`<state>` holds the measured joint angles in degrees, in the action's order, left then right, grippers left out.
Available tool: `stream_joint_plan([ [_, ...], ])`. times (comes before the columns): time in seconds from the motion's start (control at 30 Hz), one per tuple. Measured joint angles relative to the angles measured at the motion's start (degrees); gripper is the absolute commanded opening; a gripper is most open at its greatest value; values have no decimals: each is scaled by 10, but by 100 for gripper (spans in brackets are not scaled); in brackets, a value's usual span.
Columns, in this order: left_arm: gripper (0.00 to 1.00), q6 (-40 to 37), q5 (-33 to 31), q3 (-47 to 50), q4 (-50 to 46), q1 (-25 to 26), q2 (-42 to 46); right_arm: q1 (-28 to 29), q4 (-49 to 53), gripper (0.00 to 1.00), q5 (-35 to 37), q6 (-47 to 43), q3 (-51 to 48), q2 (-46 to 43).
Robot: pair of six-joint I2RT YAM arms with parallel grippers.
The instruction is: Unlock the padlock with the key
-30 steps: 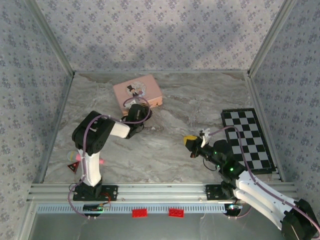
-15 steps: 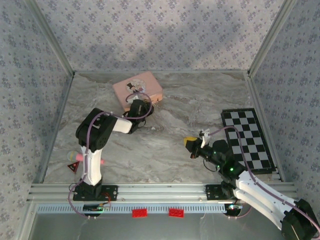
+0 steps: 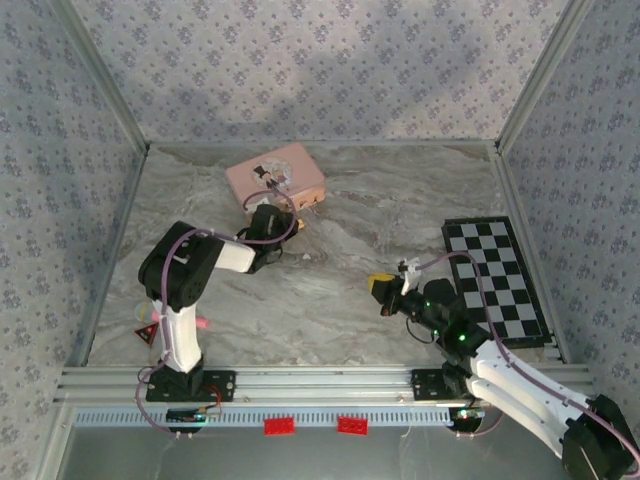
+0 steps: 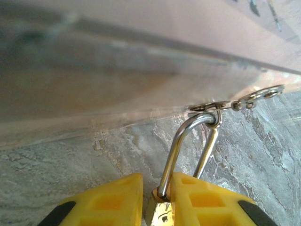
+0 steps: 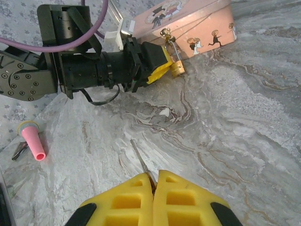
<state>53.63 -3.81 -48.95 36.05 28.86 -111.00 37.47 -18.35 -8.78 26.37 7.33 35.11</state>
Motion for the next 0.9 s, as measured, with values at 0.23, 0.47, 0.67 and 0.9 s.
stream_joint_plan([
  [0.23, 33, -21, 17, -7, 1, 0, -6, 0, 0, 0, 0, 2, 2, 12],
  [0.47, 38, -46, 35, -32, 1, 0, -27, 0, -2, 0, 0, 2, 5, 17],
  [0.67, 40, -56, 53, -53, -1, 0, -41, 0, -2, 0, 0, 2, 5, 21],
  [0.9, 38, -58, 66, -77, -7, 0, -55, 0, -2, 0, 0, 2, 5, 21],
])
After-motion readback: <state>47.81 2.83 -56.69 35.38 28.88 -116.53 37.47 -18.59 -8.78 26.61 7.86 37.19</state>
